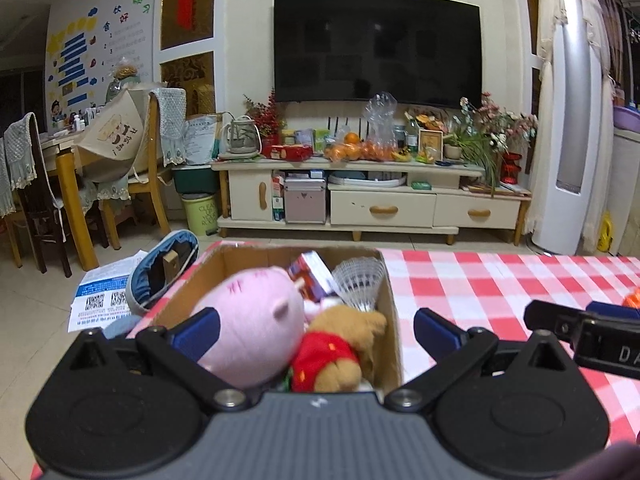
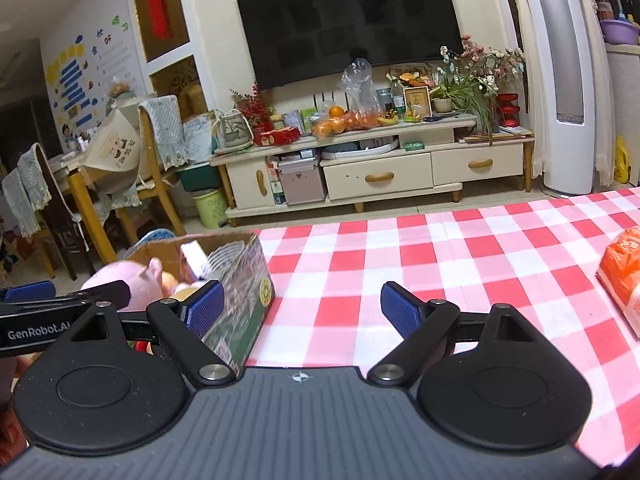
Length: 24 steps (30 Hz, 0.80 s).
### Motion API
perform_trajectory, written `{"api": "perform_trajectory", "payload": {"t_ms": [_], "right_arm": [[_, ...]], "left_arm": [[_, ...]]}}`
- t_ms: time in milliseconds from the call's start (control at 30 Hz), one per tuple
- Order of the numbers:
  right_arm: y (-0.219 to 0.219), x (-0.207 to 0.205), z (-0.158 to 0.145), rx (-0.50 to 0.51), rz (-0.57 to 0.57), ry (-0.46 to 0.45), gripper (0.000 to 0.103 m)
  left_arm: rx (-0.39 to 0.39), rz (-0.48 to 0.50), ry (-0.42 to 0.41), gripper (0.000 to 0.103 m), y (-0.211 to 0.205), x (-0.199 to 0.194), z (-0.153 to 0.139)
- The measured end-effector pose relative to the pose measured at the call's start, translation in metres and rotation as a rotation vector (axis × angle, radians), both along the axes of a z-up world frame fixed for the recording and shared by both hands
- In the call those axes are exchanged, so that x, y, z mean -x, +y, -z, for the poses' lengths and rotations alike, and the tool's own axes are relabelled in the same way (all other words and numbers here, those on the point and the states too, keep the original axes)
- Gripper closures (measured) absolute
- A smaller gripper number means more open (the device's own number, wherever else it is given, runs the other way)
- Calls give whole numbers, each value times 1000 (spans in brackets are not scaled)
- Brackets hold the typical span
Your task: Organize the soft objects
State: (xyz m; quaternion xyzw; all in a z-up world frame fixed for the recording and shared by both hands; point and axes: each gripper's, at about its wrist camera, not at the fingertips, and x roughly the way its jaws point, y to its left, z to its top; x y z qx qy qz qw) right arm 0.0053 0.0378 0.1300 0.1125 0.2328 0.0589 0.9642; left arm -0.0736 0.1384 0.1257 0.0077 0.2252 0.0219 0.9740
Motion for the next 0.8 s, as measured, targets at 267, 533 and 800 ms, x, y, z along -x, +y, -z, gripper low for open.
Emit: {"api": "perform_trajectory", "payload": {"t_ms": [267, 533, 800], "right_arm": [[4, 24, 2, 16, -23, 7, 0], [14, 47, 6, 43, -37, 10, 0], [28, 64, 10, 69, -45, 6, 0]], "left_arm": [[-29, 13, 23, 1, -6, 28, 6], [-42, 11, 29, 1, -7, 52, 12], [-20, -14, 17, 1, 3, 68, 15]]}}
